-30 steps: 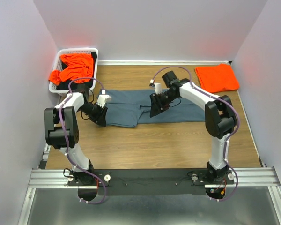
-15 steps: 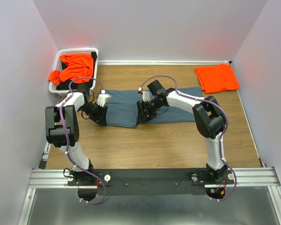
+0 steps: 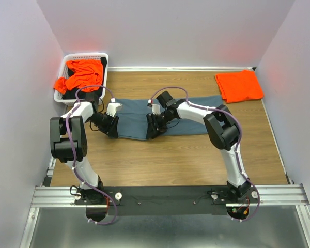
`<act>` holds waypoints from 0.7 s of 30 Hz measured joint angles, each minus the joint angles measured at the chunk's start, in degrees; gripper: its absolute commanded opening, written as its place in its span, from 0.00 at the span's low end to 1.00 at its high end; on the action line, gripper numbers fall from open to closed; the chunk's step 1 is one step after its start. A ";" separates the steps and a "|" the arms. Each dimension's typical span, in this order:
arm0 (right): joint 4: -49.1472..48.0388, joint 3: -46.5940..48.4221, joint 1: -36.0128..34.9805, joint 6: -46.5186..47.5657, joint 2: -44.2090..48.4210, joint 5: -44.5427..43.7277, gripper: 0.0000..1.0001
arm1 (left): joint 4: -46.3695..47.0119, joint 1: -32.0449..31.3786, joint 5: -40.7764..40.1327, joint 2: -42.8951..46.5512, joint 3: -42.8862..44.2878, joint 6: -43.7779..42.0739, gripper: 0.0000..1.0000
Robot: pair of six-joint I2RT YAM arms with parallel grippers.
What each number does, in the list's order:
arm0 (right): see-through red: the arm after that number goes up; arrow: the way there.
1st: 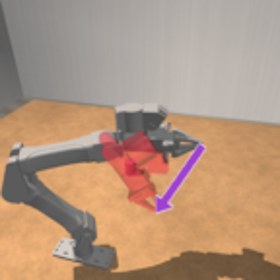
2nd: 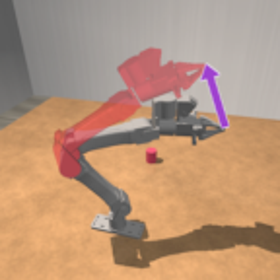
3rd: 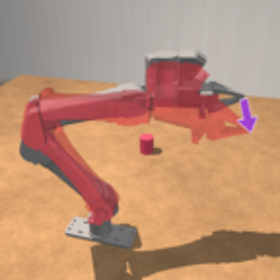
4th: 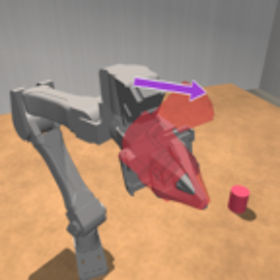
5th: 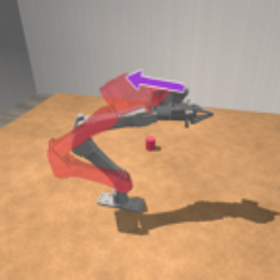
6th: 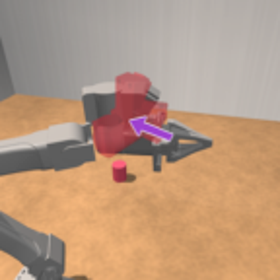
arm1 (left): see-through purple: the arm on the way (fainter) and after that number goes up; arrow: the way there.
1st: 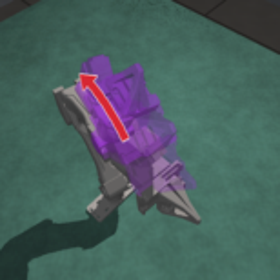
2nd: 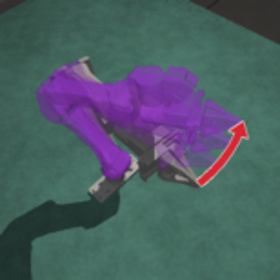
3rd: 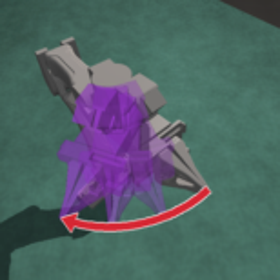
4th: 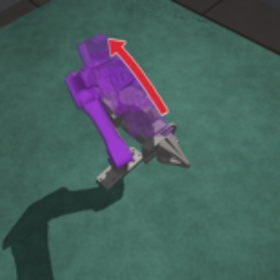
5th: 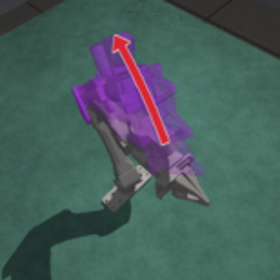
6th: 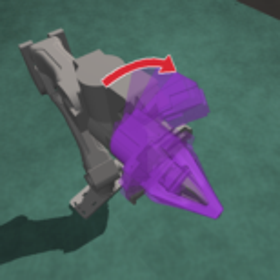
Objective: Fold and stack the t-shirts
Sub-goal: Fold the tshirt
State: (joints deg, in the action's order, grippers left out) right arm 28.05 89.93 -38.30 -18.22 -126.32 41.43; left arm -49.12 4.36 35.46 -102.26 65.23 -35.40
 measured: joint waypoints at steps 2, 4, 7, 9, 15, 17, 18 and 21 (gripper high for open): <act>-0.02 0.02 0.00 -0.24 -0.20 0.11 0.53 | 0.04 0.00 0.02 0.00 0.00 0.15 0.47; -0.04 0.02 -0.02 -0.35 -0.22 0.20 0.47 | 0.15 0.00 0.02 0.00 0.02 0.31 0.45; -0.07 0.02 0.00 -0.59 -0.22 0.33 0.34 | 0.11 0.00 0.04 -0.07 0.81 0.55 0.39; -0.09 0.02 -0.02 -0.76 -0.22 0.44 0.25 | 0.17 0.00 0.07 -0.07 1.60 0.76 0.37; -0.09 0.02 0.00 -1.05 -0.22 0.66 0.10 | 0.17 0.00 0.11 -0.07 2.38 0.90 0.25; -0.09 0.02 -0.02 -1.03 -0.20 0.70 0.07 | 0.15 0.00 0.13 -0.07 2.40 1.01 0.22; -0.09 0.02 -0.02 -1.03 -0.20 0.72 0.05 | 0.15 0.00 0.13 -0.07 2.43 0.96 0.22; -0.09 0.02 -0.02 -1.03 -0.20 0.90 0.03 | 0.15 0.00 0.11 -0.07 2.43 1.01 0.27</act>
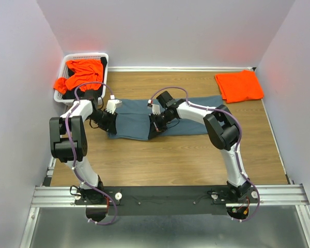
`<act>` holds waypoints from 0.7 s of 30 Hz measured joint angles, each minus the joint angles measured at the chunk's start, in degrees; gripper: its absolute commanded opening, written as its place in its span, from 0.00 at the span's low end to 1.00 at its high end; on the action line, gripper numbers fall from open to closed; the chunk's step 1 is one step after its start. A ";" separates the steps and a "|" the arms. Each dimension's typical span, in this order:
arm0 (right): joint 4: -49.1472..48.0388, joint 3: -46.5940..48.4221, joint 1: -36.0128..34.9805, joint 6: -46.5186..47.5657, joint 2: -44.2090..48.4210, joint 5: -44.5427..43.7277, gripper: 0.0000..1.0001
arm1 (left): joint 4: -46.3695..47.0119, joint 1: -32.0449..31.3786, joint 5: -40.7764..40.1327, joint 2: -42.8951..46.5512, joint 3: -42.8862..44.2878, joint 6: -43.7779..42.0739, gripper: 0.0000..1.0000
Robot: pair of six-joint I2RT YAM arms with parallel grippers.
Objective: Fold and stack the t-shirts
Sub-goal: Fold the tshirt
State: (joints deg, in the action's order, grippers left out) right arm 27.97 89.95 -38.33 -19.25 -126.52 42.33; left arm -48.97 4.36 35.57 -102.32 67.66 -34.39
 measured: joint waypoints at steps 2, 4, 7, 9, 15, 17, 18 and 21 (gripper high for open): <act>0.00 0.00 0.02 0.02 0.00 0.28 0.01 | 0.00 0.00 -0.02 0.00 0.00 0.04 0.32; 0.00 0.00 0.00 0.02 0.00 0.39 0.01 | 0.02 0.00 -0.07 0.00 0.00 0.11 0.33; 0.00 0.00 0.02 0.02 0.00 0.46 0.01 | 0.11 0.00 -0.59 0.00 -0.09 0.37 0.38; 0.00 0.00 0.02 0.02 0.00 0.46 0.01 | 0.35 0.00 -1.27 0.00 -0.28 0.61 0.40; 0.00 -0.02 0.02 0.07 0.00 0.44 0.00 | 1.05 0.00 -2.97 0.00 -0.50 1.66 0.43; 0.00 -0.02 0.00 0.07 0.00 0.44 0.01 | 1.14 0.00 -3.72 -0.02 -0.50 1.86 0.44; 0.00 -0.02 0.00 0.07 0.00 0.46 0.01 | 1.16 0.00 -3.98 -0.02 -0.52 1.92 0.44; 0.00 -0.02 0.00 0.09 0.00 0.44 0.01 | 1.33 0.00 -4.31 -0.15 -0.61 2.16 0.44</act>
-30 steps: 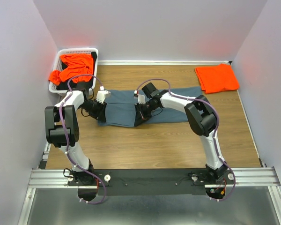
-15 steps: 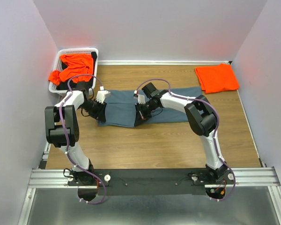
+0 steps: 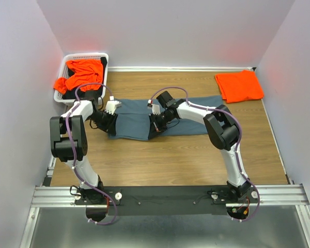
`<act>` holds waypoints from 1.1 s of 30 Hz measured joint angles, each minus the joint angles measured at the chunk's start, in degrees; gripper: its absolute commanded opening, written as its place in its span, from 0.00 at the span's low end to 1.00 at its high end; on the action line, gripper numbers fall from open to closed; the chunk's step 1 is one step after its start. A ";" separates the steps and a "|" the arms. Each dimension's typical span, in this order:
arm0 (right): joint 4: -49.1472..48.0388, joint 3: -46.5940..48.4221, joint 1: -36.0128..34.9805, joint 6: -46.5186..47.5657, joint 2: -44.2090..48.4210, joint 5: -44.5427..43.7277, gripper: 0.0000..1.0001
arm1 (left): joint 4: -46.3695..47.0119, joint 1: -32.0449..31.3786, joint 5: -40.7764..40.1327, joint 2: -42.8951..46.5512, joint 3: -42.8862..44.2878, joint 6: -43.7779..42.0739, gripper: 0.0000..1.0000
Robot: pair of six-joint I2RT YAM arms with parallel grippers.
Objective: Fold and stack the t-shirts
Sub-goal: Fold the tshirt
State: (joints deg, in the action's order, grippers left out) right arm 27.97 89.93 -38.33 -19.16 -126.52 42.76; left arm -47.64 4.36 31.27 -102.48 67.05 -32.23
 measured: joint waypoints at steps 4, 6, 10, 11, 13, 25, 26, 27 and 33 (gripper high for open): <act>0.00 0.00 0.02 0.09 0.00 0.02 0.01 | 0.57 0.00 -0.02 -1.25 -0.42 0.13 0.41; 0.00 0.00 0.00 0.13 0.00 0.02 0.00 | 0.63 0.00 0.04 -1.49 -0.52 0.11 0.37; 0.00 0.00 0.02 0.13 0.00 0.13 0.01 | 0.61 0.00 0.07 -1.51 -0.52 -0.20 0.29; 0.00 0.00 0.02 0.13 0.00 0.17 0.00 | 0.59 0.00 0.07 -1.51 -0.50 -0.26 0.28; 0.00 0.00 0.00 0.13 0.00 0.22 0.01 | 0.52 0.00 0.09 -1.51 -0.46 -0.35 0.27; 0.00 0.00 0.00 0.17 0.02 0.37 0.01 | -1.57 0.00 1.03 -1.49 0.24 -0.74 0.31; 0.00 0.00 0.02 0.17 0.02 0.37 0.01 | -1.60 0.00 1.09 -1.49 0.26 -0.74 0.31; 0.00 0.00 0.02 0.17 0.02 0.37 0.01 | -1.70 0.00 1.14 -1.49 0.35 -0.74 0.31; 0.00 0.00 0.00 0.17 0.04 0.39 0.01 | -1.68 -0.11 1.20 -1.51 0.35 -0.74 0.24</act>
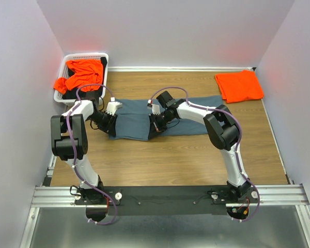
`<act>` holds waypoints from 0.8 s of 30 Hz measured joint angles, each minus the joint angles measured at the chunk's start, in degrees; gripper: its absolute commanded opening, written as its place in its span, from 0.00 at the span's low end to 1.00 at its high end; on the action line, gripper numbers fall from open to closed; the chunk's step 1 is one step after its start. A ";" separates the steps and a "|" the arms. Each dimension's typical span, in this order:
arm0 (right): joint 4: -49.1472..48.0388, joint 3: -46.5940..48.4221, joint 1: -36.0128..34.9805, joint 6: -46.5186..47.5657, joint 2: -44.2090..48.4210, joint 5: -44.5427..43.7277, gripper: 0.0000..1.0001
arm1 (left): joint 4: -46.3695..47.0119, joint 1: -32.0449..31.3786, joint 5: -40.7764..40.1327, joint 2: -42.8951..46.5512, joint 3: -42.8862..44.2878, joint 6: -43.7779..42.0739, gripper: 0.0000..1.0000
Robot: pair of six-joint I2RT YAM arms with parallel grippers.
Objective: Fold and stack the t-shirts
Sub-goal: Fold the tshirt
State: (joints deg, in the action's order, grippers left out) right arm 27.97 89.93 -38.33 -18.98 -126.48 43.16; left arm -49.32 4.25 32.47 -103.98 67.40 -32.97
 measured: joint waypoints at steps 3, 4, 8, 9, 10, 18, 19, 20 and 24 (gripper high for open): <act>0.00 0.00 0.02 0.02 0.02 0.00 0.01 | 0.04 -0.24 0.37 0.00 0.11 0.02 0.17; 0.00 0.00 0.02 0.04 0.04 0.00 0.01 | 0.04 -0.28 0.46 0.00 0.22 -0.07 0.15; 0.00 0.00 0.02 0.24 0.04 0.00 0.01 | 0.02 -0.37 0.63 0.00 0.85 0.02 0.00; 0.00 0.00 0.02 0.39 0.04 0.00 0.01 | -0.07 -0.37 0.66 0.00 1.09 0.04 0.00; 0.00 0.00 0.02 0.44 0.04 0.00 0.01 | -0.09 -0.37 0.68 0.00 1.40 0.00 0.00; 0.04 0.15 0.83 0.48 0.57 0.55 0.01 | -1.68 -0.37 0.85 0.00 5.14 -0.07 0.00; 0.09 0.42 1.03 0.46 0.61 0.68 0.01 | -2.21 -0.37 1.07 0.00 6.23 -0.04 0.00; 0.09 0.83 1.31 0.42 0.63 0.83 0.01 | -2.56 -0.37 1.18 0.00 7.04 -0.04 0.00; 0.09 2.95 2.97 0.09 1.03 1.31 0.01 | -3.69 -0.37 2.12 -0.09 11.06 0.02 0.00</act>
State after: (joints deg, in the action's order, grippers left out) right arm 28.05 92.88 -35.35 -18.90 -125.45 44.47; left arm -53.01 3.88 34.59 -104.07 78.46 -32.95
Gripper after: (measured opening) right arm 0.012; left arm 0.007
